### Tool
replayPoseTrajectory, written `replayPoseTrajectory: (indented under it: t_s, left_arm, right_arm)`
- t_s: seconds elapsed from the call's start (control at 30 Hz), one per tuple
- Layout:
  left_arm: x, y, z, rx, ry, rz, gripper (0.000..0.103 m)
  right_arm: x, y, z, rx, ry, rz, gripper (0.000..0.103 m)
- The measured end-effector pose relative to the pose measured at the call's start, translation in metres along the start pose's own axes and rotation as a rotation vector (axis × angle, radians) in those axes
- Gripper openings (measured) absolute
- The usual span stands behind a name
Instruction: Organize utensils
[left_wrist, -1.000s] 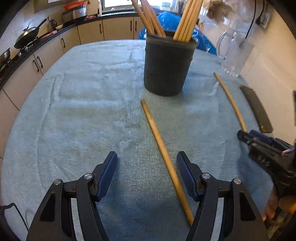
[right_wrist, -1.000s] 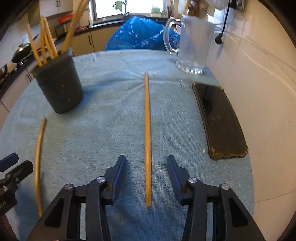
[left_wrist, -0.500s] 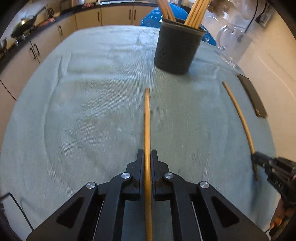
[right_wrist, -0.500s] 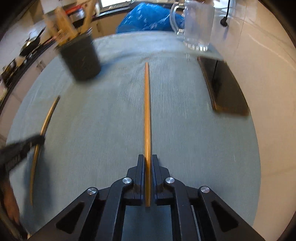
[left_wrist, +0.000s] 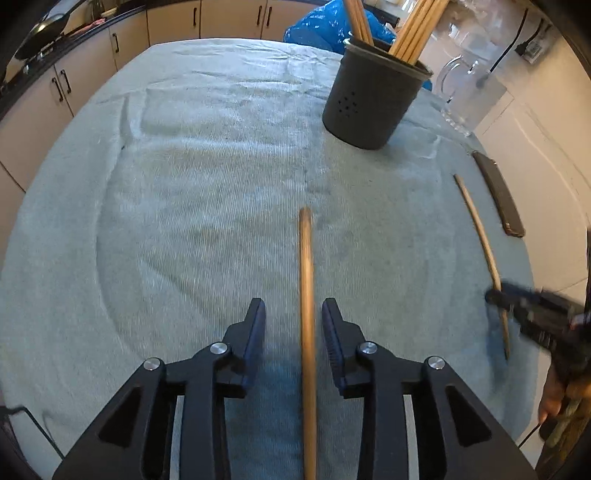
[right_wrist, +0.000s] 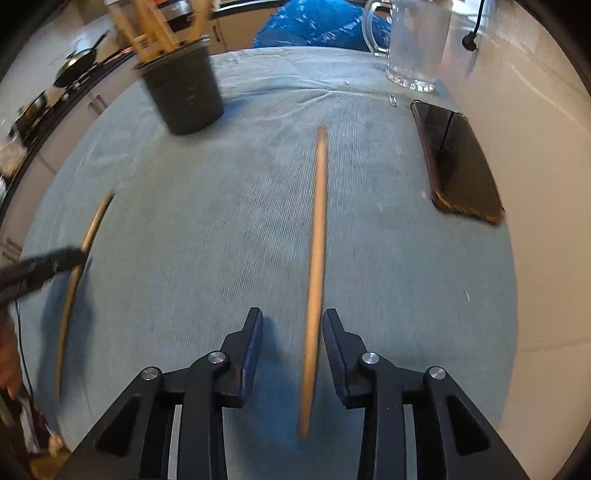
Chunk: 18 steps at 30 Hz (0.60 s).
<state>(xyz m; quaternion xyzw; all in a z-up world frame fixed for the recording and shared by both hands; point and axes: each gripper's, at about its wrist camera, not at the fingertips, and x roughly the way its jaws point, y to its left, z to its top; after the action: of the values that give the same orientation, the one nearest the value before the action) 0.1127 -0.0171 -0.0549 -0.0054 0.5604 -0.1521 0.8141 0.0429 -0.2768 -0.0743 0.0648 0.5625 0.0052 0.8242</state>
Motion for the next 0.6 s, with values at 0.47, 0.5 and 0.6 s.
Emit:
replayPoseTrajectory:
  t_s: [0.47,0.5,0.6]
  left_arm:
    - [0.015,-0.017,0.022,0.141,-0.041,0.13,0.031]
    - [0.015,-0.017,0.023,0.146,-0.04,0.134,0.031]
    - [0.016,-0.02,0.026,0.164,-0.031,0.139,0.033]
  right_arm:
    - [0.039,0.003,0.111,-0.031,0.148,-0.091,0.022]
    - [0.039,0.004,0.114,-0.036,0.157,-0.096,0.022]
    - [0.042,0.007,0.12,-0.045,0.168,-0.099,0.019]
